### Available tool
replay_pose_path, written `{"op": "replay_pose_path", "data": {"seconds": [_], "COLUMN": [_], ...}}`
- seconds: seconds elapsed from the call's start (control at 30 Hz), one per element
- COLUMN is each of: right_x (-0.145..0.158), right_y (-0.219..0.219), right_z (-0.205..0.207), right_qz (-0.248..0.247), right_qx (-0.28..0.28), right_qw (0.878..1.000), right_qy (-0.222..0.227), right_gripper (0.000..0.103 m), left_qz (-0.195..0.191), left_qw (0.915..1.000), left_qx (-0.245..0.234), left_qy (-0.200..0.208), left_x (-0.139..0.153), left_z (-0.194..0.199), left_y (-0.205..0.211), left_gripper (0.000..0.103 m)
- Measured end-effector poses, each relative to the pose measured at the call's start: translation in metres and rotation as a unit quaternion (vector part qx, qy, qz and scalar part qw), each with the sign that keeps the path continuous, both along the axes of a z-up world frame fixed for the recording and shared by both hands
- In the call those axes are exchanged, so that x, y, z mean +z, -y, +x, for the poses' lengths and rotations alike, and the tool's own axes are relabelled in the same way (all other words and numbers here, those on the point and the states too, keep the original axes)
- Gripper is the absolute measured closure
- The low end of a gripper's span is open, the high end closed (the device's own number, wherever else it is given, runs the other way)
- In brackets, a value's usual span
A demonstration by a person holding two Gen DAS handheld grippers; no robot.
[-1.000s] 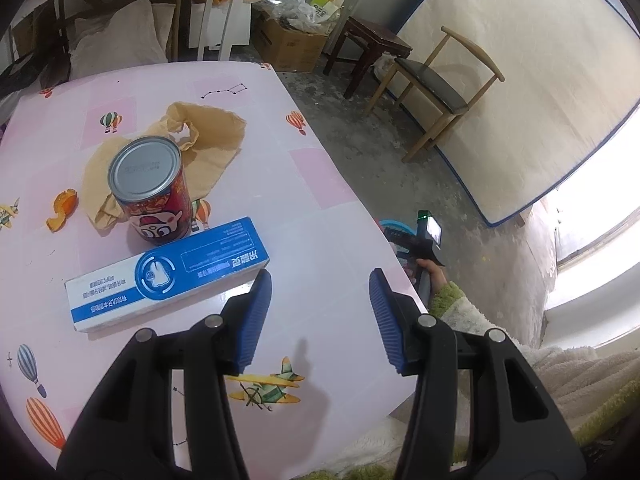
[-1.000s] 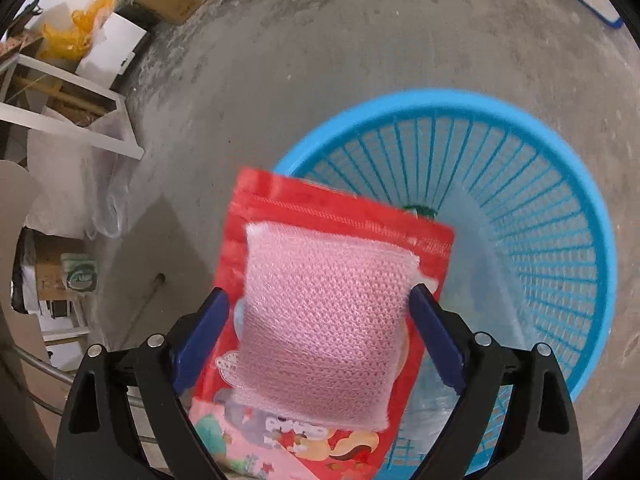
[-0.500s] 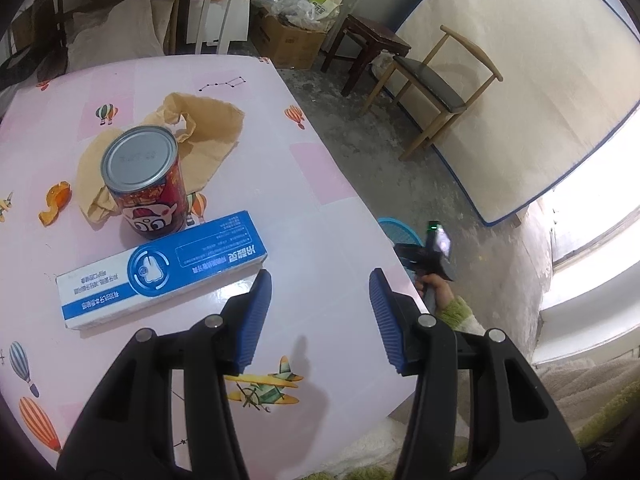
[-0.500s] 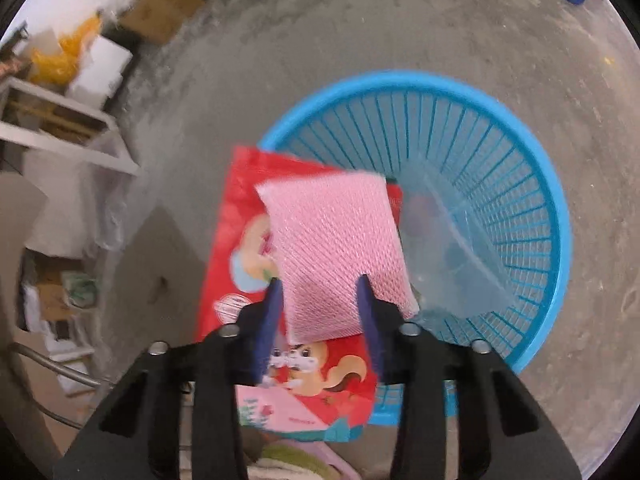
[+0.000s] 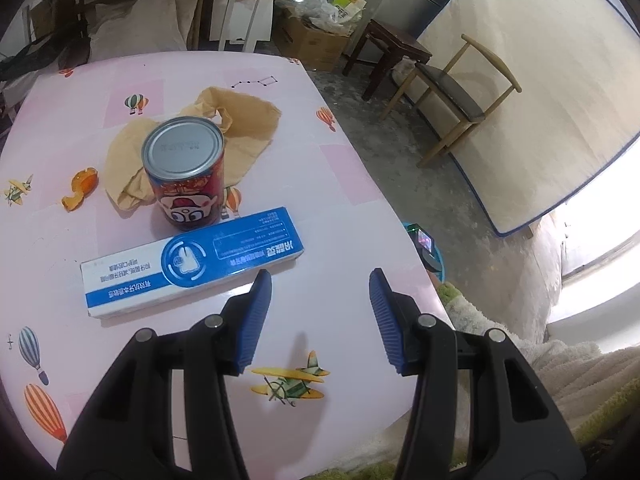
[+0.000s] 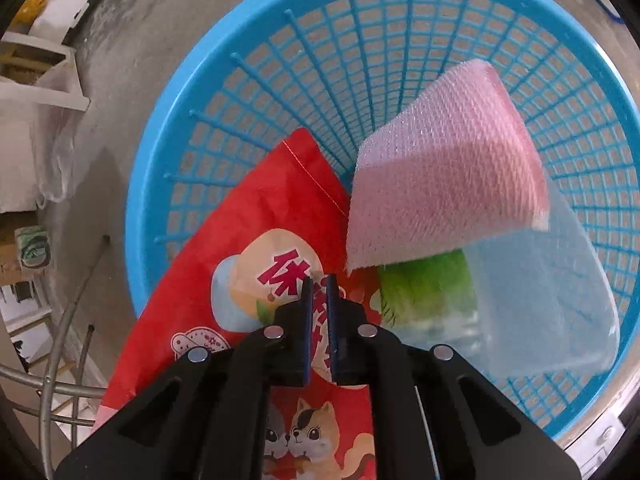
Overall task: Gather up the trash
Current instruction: 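Push the red bag down into the wastebasket with the right tool, then lift both open tools away from the wastebasket toward the table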
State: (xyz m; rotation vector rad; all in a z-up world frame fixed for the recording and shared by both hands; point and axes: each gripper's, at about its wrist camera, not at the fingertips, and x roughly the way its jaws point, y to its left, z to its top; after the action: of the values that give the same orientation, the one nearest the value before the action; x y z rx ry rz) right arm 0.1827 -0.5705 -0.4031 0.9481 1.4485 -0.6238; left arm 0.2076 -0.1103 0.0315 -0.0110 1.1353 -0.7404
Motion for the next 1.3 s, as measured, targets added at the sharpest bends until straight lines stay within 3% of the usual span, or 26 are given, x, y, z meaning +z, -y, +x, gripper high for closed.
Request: {"op": "replay_pose_path", "data": {"seconds": [0.1, 0.23, 0.3, 0.37, 0.47, 0.63, 0.67, 0.73, 0.83, 0.93, 1.07, 1.2, 1.3], "right_x": [0.032, 0.097, 0.127, 0.146, 0.148, 0.119, 0.114, 0.104, 0.094, 0.077, 0.067, 0.092, 0.129], "right_y": [0.003, -0.007, -0.023, -0.038, -0.062, -0.076, -0.073, -0.060, -0.039, -0.031, -0.042, -0.057, -0.058], "right_z": [-0.007, -0.030, -0.044, -0.055, -0.053, -0.037, -0.033, -0.036, -0.044, -0.043, -0.034, -0.033, -0.039], "right_qz": [-0.014, -0.053, -0.061, -0.059, -0.056, -0.096, -0.103, -0.089, -0.077, -0.073, -0.095, -0.108, -0.118], "right_qx": [0.002, 0.010, 0.031, 0.057, 0.111, 0.148, 0.144, 0.118, 0.052, 0.035, 0.079, 0.102, 0.102], "right_qw": [1.000, 0.994, 0.989, 0.984, 0.979, 0.980, 0.981, 0.986, 0.993, 0.995, 0.992, 0.989, 0.986], "right_qy": [0.027, 0.093, 0.130, 0.159, 0.161, 0.093, 0.082, 0.073, 0.066, 0.050, 0.007, 0.010, 0.052], "right_gripper": [0.093, 0.066, 0.060, 0.050, 0.041, 0.043, 0.059, 0.082, 0.091, 0.092, 0.092, 0.089, 0.065], "left_qz": [-0.002, 0.002, 0.000, -0.003, -0.007, -0.012, -0.013, -0.013, -0.013, -0.017, -0.011, 0.002, 0.008], "left_qw": [1.0000, 0.9999, 0.9999, 0.9999, 0.9998, 0.9997, 0.9996, 0.9995, 0.9988, 0.9980, 0.9967, 0.9948, 0.9937], "left_qx": [-0.002, -0.007, -0.007, -0.005, -0.003, 0.005, 0.009, 0.019, 0.039, 0.059, 0.080, 0.100, 0.108], "left_qy": [0.002, 0.010, 0.012, 0.013, 0.016, 0.021, 0.021, 0.023, 0.025, 0.017, 0.015, 0.020, 0.027], "left_x": [0.001, 0.001, 0.001, 0.003, 0.005, 0.010, 0.011, 0.013, 0.016, 0.014, 0.007, 0.000, -0.004], "left_z": [-0.001, -0.003, -0.004, -0.005, -0.007, -0.016, -0.019, -0.023, -0.029, -0.030, -0.030, -0.032, -0.033], "left_y": [0.000, 0.002, 0.001, -0.001, -0.004, -0.014, -0.017, -0.025, -0.042, -0.061, -0.079, -0.093, -0.103], "left_gripper": [0.055, 0.055, 0.055, 0.055, 0.055, 0.055, 0.055, 0.055, 0.055, 0.055, 0.055, 0.049, 0.044]}}
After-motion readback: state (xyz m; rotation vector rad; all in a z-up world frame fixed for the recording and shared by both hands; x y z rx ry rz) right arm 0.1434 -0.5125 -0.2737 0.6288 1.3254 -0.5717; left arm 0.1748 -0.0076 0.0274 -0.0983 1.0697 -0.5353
